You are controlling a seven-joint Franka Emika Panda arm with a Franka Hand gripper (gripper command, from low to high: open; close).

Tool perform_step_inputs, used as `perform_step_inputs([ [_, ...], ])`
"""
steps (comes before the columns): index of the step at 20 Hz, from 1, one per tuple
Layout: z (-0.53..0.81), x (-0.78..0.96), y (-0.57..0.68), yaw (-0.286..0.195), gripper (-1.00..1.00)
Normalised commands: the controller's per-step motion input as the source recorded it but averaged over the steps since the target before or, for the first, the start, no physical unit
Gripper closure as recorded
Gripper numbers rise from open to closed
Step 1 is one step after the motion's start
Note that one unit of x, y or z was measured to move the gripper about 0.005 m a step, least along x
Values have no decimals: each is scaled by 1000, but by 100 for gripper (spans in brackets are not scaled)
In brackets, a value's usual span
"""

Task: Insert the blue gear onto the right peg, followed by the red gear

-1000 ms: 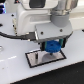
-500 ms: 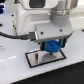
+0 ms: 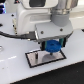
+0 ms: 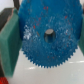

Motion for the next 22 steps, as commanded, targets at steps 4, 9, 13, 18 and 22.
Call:
perform_step_inputs([
  [4,47,258,-7,0,100],
  [9,-106,261,-3,0,100],
  [13,-47,239,0,0,100],
  [18,245,224,-7,0,100],
  [22,310,285,-1,0,100],
])
